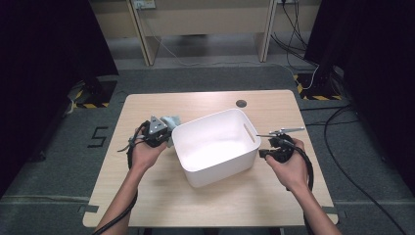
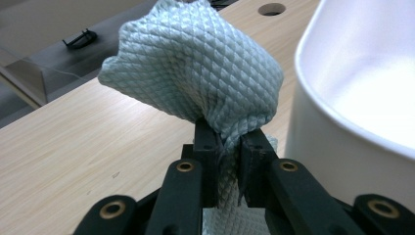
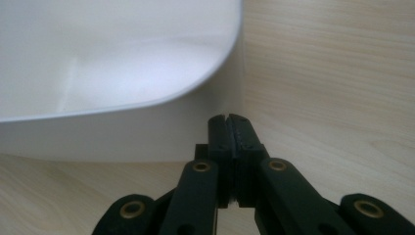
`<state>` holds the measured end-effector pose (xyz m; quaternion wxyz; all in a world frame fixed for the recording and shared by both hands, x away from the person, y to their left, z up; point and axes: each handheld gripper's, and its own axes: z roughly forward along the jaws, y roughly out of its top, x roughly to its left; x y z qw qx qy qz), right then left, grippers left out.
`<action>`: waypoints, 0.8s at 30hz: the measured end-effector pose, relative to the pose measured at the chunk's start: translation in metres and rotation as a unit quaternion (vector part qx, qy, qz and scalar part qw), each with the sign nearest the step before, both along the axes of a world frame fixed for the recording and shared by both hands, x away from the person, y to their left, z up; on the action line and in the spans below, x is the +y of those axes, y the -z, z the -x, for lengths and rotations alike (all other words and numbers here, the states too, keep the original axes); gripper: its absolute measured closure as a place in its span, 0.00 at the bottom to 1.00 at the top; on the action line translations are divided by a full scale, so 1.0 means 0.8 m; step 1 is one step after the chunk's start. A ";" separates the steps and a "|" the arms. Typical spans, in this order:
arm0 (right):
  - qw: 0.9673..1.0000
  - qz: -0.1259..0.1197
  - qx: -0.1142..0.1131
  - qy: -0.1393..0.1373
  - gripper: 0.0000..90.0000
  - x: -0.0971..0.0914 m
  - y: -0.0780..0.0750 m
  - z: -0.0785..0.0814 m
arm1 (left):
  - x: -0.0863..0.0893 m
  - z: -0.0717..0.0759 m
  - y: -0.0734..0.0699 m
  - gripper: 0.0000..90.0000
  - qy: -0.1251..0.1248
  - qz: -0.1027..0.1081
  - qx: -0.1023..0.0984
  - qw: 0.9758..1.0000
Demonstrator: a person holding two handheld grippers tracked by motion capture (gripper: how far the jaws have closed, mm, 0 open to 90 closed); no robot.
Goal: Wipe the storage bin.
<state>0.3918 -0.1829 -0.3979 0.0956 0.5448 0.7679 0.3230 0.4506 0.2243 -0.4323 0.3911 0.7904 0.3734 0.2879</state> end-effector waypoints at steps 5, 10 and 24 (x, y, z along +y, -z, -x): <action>1.000 0.012 -0.007 0.001 0.99 0.010 0.002 0.000 | 0.000 0.002 0.001 0.89 0.012 0.002 0.002 1.000; 1.000 0.017 0.002 -0.010 0.99 0.017 0.006 0.003 | -0.001 0.005 0.000 0.90 0.016 0.000 0.001 1.000; 1.000 -0.003 -0.026 -0.013 1.00 0.060 0.007 -0.038 | -0.001 0.021 -0.007 0.90 0.046 0.010 0.000 0.999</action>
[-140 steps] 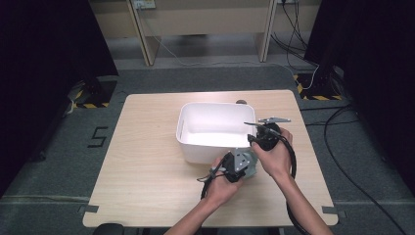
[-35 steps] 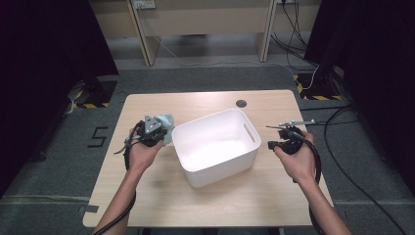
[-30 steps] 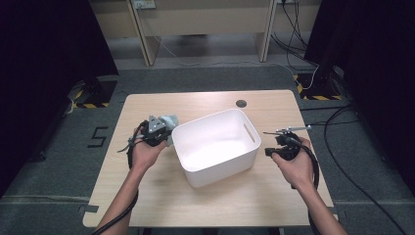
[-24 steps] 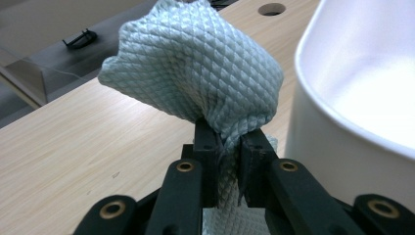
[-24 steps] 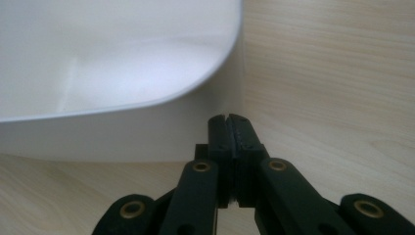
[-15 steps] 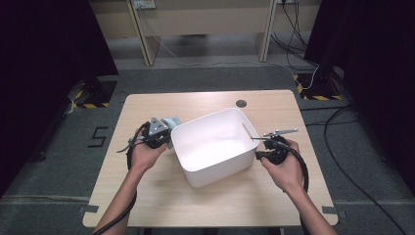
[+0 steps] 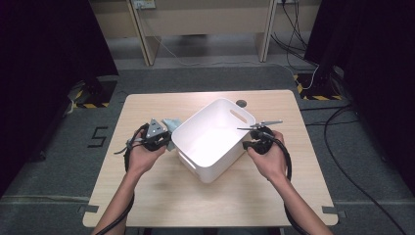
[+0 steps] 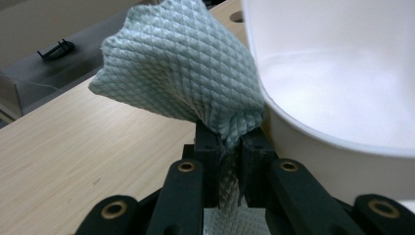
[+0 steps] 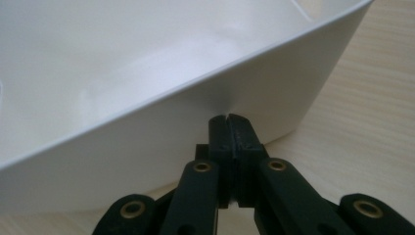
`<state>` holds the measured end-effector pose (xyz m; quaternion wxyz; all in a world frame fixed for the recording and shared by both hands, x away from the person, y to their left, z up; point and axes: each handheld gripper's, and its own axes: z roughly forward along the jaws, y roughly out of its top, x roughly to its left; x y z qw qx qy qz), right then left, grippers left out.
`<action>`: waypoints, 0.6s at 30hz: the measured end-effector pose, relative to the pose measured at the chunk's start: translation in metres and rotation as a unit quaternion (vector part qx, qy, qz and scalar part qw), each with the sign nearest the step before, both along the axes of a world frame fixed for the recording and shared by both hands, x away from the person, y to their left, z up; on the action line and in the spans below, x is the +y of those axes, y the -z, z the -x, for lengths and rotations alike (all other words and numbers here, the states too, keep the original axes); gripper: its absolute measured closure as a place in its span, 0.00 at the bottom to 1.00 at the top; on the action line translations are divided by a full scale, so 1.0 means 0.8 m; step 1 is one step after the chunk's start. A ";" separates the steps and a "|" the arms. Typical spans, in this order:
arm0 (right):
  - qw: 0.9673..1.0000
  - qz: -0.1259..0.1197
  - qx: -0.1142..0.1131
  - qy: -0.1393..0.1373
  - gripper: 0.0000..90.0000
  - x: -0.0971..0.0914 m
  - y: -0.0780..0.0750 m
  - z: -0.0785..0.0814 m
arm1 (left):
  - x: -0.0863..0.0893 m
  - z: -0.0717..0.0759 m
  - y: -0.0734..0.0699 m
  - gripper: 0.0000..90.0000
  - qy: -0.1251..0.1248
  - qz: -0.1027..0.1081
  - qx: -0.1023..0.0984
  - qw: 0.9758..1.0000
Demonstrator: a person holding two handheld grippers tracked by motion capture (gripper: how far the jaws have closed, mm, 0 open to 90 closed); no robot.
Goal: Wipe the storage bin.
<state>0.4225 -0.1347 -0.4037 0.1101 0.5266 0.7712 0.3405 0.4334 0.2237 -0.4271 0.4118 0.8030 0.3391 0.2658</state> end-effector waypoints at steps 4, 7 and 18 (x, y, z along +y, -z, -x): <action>1.000 -0.003 -0.009 -0.002 1.00 0.018 0.000 -0.013 | -0.006 0.018 0.000 0.90 0.010 -0.001 -0.003 1.000; 1.000 -0.010 -0.017 -0.001 1.00 0.028 -0.002 -0.020 | -0.007 0.029 0.000 0.90 0.009 -0.010 -0.013 1.000; 0.999 -0.025 -0.035 0.007 0.88 0.025 -0.004 -0.025 | -0.009 0.057 -0.001 0.89 0.003 -0.016 -0.020 1.000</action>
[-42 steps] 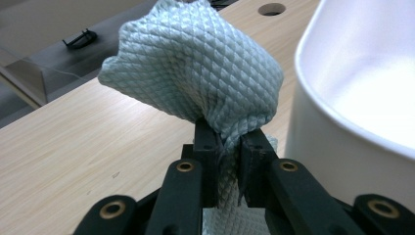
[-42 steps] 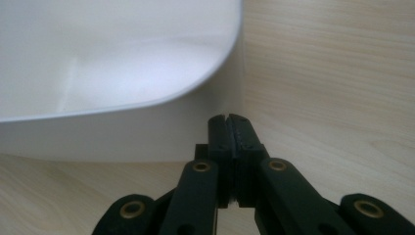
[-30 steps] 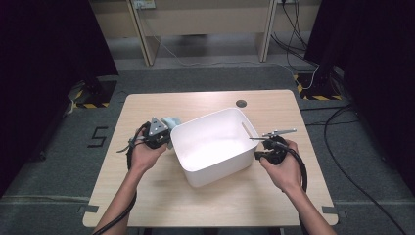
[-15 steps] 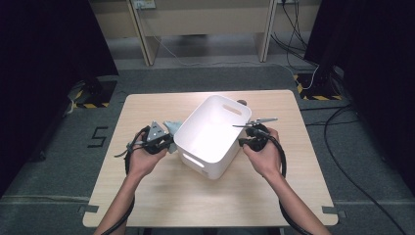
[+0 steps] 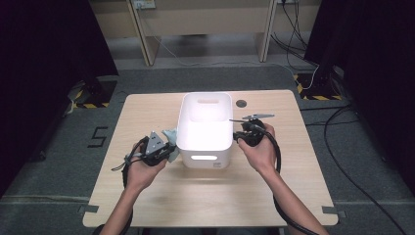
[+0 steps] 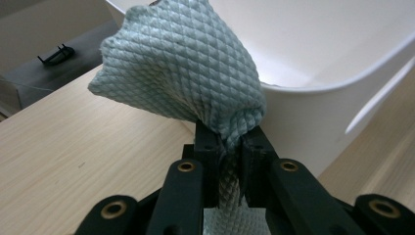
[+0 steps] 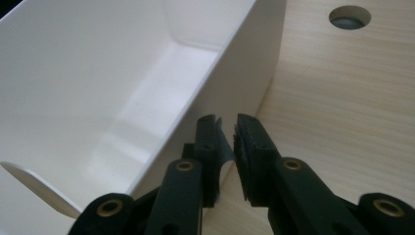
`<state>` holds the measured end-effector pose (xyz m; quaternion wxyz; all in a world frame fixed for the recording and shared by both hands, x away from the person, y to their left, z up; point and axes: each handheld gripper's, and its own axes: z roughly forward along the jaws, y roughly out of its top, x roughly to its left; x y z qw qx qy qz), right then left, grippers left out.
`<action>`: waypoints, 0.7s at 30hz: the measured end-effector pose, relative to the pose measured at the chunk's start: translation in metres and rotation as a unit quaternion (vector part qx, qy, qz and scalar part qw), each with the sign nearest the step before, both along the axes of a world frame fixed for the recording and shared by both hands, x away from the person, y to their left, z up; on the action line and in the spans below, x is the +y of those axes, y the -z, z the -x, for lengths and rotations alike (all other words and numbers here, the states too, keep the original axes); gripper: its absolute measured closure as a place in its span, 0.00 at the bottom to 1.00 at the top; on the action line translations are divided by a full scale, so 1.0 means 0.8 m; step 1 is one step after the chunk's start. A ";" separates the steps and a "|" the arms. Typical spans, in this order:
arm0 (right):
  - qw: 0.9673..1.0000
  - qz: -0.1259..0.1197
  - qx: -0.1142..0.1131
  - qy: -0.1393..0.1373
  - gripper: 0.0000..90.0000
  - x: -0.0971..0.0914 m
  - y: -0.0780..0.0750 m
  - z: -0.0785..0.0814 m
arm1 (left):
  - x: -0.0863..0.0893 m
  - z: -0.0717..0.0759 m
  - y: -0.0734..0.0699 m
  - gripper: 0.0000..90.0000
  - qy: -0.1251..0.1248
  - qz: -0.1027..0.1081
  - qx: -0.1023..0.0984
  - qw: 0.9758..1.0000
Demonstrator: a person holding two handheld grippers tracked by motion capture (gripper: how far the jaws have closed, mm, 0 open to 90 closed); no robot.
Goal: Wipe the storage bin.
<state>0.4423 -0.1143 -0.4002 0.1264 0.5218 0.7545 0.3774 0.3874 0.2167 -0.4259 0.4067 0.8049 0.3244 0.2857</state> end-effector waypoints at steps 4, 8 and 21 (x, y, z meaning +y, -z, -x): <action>1.000 -0.013 -0.008 0.014 0.82 -0.010 -0.004 0.010 | -0.005 0.016 -0.001 0.89 0.001 -0.010 0.002 1.000; 0.999 -0.030 -0.022 0.025 0.76 -0.017 -0.015 0.018 | -0.011 0.031 0.000 0.89 0.008 -0.008 -0.002 1.000; 0.998 -0.020 -0.058 0.032 0.73 -0.006 -0.037 0.025 | -0.025 0.051 0.004 0.89 0.011 -0.004 0.002 1.000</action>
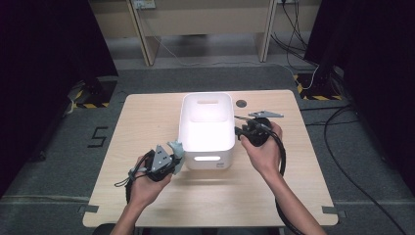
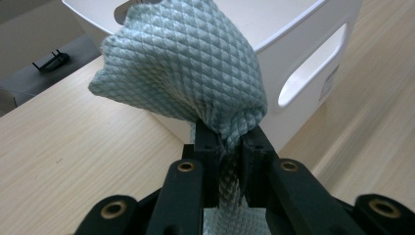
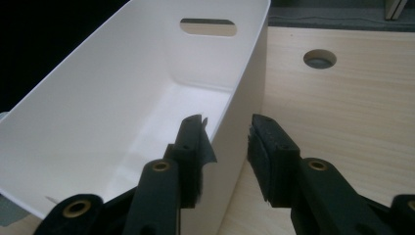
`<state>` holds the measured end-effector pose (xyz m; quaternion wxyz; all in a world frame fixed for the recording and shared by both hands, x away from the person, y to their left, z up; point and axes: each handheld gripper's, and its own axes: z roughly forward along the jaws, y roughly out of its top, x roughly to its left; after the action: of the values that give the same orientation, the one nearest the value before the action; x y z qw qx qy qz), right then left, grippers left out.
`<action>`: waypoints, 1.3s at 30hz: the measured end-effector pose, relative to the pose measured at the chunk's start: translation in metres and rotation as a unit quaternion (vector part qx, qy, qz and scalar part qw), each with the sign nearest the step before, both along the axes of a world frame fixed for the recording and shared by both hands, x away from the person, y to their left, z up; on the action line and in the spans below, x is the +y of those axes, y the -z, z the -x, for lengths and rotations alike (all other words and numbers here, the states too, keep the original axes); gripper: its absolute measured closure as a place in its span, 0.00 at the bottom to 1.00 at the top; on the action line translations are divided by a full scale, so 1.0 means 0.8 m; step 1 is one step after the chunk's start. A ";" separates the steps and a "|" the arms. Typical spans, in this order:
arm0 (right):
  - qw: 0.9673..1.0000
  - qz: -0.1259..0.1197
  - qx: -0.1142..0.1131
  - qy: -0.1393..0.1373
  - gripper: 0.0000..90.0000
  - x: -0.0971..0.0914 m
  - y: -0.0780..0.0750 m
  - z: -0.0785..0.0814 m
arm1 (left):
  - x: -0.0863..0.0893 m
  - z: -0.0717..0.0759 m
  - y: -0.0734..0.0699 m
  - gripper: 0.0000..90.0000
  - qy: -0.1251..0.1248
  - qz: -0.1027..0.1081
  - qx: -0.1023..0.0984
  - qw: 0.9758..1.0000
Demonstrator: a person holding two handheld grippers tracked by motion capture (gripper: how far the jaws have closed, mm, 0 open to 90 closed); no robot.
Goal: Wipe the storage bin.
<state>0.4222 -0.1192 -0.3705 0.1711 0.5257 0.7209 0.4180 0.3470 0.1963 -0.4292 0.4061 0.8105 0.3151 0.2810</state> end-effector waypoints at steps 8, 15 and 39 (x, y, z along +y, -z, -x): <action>1.000 0.002 0.022 -0.021 0.75 0.013 0.009 0.003 | -0.007 0.013 0.000 0.89 0.009 0.003 0.003 1.000; 0.999 0.010 0.036 -0.034 0.79 0.019 0.022 0.001 | -0.018 0.015 0.002 0.89 0.021 0.003 0.007 1.000; 0.999 0.018 0.028 -0.040 0.79 0.021 0.023 0.002 | -0.028 0.004 0.013 0.89 0.022 -0.001 0.027 0.999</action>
<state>0.4202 -0.1025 -0.3890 0.1433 0.5044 0.7534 0.3968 0.3435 0.1739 -0.4396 0.4026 0.8247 0.3080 0.2506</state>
